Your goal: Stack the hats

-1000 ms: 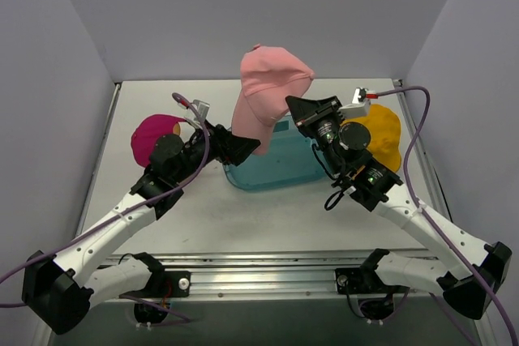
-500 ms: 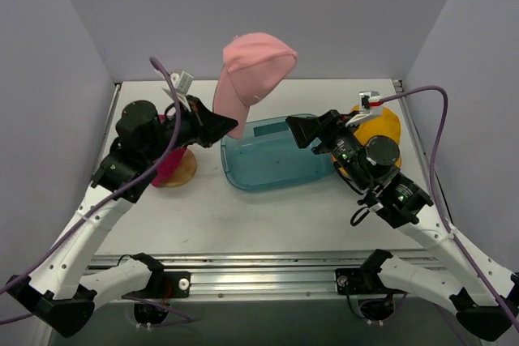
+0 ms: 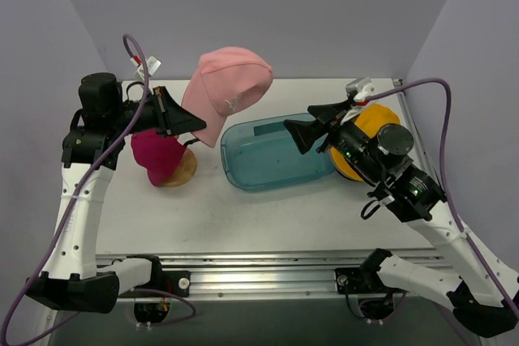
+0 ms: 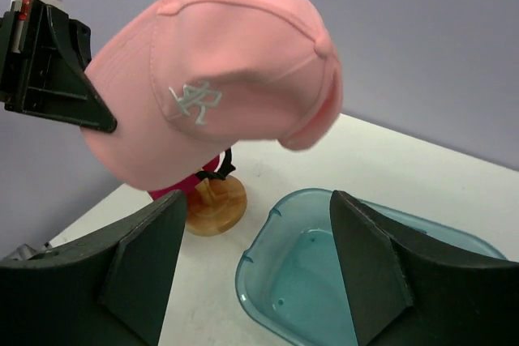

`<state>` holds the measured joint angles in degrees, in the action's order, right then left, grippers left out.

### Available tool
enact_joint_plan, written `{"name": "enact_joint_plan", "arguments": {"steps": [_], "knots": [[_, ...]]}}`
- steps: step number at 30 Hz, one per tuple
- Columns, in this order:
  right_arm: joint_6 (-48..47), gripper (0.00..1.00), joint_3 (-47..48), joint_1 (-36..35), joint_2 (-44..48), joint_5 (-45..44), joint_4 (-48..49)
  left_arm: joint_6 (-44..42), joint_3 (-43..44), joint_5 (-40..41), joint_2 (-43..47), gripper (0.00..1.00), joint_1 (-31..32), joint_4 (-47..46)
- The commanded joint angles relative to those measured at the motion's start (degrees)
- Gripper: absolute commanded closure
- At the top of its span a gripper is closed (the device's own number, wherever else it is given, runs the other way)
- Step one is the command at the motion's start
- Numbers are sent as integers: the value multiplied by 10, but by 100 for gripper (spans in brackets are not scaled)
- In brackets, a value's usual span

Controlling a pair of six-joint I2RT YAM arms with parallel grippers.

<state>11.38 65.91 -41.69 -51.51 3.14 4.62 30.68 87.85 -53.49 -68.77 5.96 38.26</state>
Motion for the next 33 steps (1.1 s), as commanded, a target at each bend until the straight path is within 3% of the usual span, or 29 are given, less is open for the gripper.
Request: {"name": "enact_joint_plan", "arguments": {"steps": [1,6,11,20,29,33], "knots": [[-72,33,50,18,-49,77,8,8,-31,-74,34,98,-2,11],[-80,33,117,43,-132,136,-12,21,-78,-81,63,98,-2,3],[-68,35,122,72,-182,177,4,32,-103,-88,79,98,-3,0],[-59,45,97,87,-205,221,64,33,-113,-86,77,98,-3,4],[-47,39,94,139,-246,372,107,32,-128,-90,80,97,-13,6],[-29,46,86,157,-265,412,133,32,-131,-88,80,98,-14,6]]}}
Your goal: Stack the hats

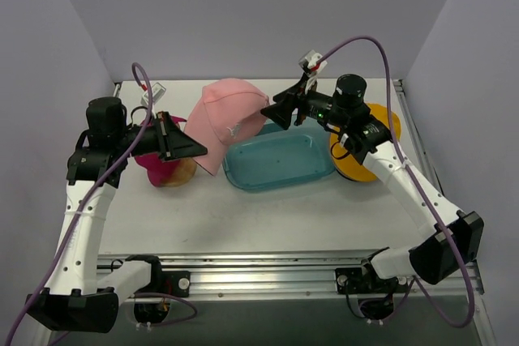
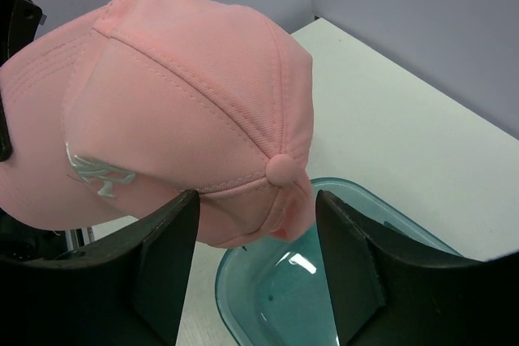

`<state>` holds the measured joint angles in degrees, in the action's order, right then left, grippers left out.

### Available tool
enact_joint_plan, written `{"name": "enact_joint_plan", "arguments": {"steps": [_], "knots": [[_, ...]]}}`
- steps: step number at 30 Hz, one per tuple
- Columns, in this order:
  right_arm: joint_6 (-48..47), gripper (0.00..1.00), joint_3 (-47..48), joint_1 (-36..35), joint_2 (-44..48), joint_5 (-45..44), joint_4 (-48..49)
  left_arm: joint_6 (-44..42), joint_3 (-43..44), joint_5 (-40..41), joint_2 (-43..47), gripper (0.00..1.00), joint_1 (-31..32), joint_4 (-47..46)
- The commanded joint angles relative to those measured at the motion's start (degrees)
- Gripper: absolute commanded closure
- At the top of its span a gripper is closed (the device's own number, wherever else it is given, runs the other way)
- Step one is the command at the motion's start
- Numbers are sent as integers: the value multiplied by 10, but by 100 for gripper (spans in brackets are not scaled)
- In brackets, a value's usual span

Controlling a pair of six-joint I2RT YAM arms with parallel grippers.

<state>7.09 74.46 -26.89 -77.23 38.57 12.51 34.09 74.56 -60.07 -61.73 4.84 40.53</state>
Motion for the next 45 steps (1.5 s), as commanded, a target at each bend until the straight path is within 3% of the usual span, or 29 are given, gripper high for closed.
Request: {"name": "enact_joint_plan", "arguments": {"steps": [1,16,19,20,23,25,26,27,32,36,45], "knots": [[13,46,-1,8,-11,64,59,-3,-3,-22,10,98,-4,-18],[-2,37,15,9,-49,138,66,5,-28,-31,19,97,-6,-33],[-2,48,15,8,-56,150,70,12,-35,-36,21,98,-6,-42],[-1,60,14,8,-57,150,70,11,-35,-36,22,98,-6,-42],[7,79,9,7,-51,142,75,-5,-22,-22,21,98,-9,-24],[34,87,2,6,-38,136,100,-25,-2,37,22,98,-18,7],[43,97,-5,5,-34,129,108,-35,21,60,23,94,-20,27],[53,100,-8,2,-21,119,116,-38,31,80,22,91,-24,34],[64,100,18,-83,-2,-33,74,-33,95,215,-2,72,-61,57],[65,100,89,-156,-37,-136,-13,-31,116,268,-25,71,-98,57],[55,100,282,-279,-173,-254,-111,-89,85,324,-36,66,-213,69]]}}
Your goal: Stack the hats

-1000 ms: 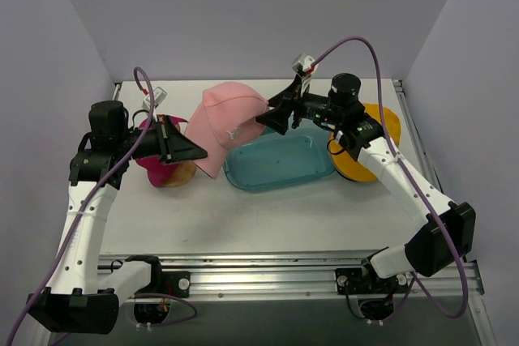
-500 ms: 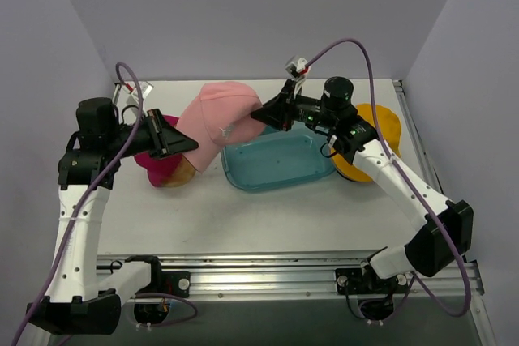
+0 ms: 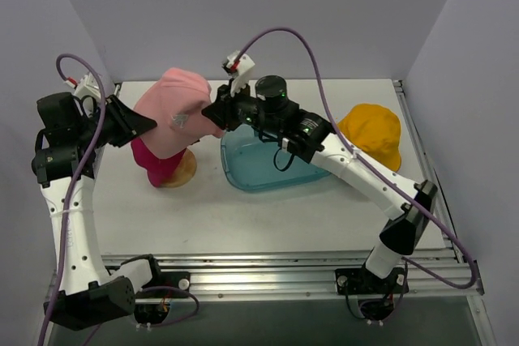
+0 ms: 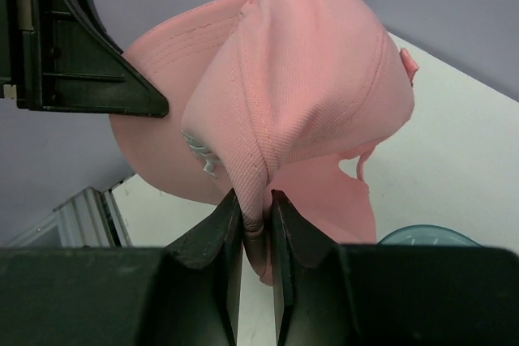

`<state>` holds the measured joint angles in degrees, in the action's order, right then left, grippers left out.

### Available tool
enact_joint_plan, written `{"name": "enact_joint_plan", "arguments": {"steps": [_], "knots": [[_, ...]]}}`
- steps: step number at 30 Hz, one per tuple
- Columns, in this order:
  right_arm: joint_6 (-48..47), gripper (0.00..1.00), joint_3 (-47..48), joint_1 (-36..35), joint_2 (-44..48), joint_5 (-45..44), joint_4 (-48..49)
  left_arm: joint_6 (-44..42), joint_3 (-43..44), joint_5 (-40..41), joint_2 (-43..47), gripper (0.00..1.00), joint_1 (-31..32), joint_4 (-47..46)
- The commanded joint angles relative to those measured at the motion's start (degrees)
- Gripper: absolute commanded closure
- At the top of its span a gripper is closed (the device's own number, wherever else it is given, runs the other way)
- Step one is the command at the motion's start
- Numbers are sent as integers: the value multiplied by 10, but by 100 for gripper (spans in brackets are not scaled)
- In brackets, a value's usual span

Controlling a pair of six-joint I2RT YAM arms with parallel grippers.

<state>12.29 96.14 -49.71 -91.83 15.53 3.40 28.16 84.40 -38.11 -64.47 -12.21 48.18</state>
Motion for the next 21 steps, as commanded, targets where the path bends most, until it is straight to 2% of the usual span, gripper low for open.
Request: {"name": "enact_joint_plan", "arguments": {"steps": [1,4,5,7,8,10,21], "knots": [[-3,100,83,-61,-41,-39,-29,-33,-26,111,-8,66,-49,-8],[-7,100,156,-89,-96,-57,-61,-30,-43,124,-21,70,-73,-20],[-8,100,171,-94,-107,-65,-65,-29,-46,128,-30,78,-80,-25],[-9,100,203,-107,-133,-70,-72,-28,-42,144,-51,83,-101,-23],[-12,100,224,-110,-148,-76,-77,-28,-33,146,-58,91,-109,-20],[-15,100,240,-115,-158,-81,-82,-29,-22,157,-74,97,-126,-13],[-32,100,323,-121,-240,-76,-87,1,32,182,-179,98,-177,-8]]}}
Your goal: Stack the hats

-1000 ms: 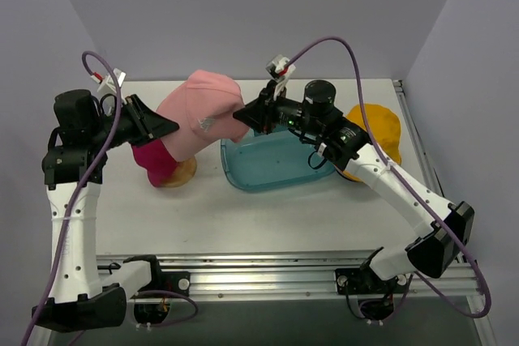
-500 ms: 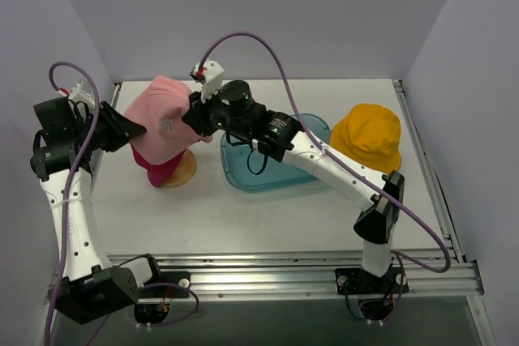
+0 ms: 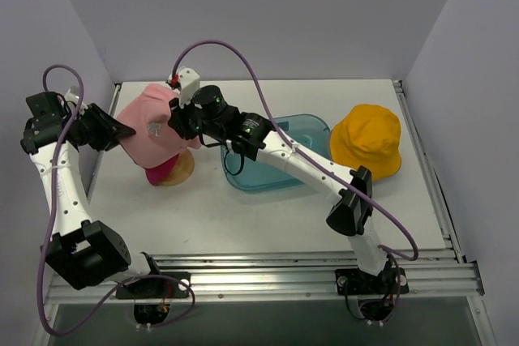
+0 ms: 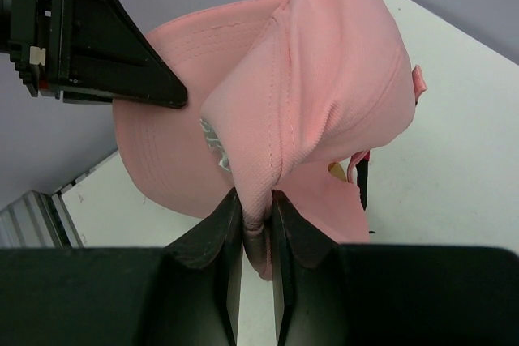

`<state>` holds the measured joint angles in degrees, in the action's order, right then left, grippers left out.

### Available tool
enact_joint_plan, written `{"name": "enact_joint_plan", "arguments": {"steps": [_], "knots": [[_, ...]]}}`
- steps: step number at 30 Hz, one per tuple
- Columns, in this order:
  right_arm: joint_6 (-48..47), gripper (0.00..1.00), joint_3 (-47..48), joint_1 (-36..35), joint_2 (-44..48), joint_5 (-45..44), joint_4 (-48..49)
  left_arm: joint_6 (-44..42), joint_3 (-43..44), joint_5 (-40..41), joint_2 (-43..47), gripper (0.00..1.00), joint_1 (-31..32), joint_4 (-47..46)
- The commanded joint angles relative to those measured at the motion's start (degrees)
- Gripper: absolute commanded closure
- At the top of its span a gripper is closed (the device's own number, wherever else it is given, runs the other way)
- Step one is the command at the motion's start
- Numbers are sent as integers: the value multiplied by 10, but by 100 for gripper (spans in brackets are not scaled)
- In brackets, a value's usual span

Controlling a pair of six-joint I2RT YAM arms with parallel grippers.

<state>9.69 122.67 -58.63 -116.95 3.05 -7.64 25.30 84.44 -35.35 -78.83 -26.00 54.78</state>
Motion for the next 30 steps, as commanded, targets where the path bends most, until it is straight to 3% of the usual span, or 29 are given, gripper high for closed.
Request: {"name": "enact_joint_plan", "arguments": {"steps": [1,7,12,14,20,25,30], "knots": [[-8,100,69,-32,3,49,23,32,44,155,-40,98,-41,-72],[-21,99,164,-32,-46,50,3,46,84,138,-96,98,-53,-50],[-38,86,158,-32,-43,42,32,49,88,99,-124,98,-74,-49],[-53,73,155,-32,-44,47,33,52,73,62,-132,98,-83,-62],[-53,48,98,-4,-11,69,36,137,-3,-111,-135,98,-97,-181],[-38,40,-39,36,67,111,75,130,-6,-118,-140,98,-103,-175],[-12,40,-161,91,140,142,150,148,-47,-134,-141,98,-121,-215]]}}
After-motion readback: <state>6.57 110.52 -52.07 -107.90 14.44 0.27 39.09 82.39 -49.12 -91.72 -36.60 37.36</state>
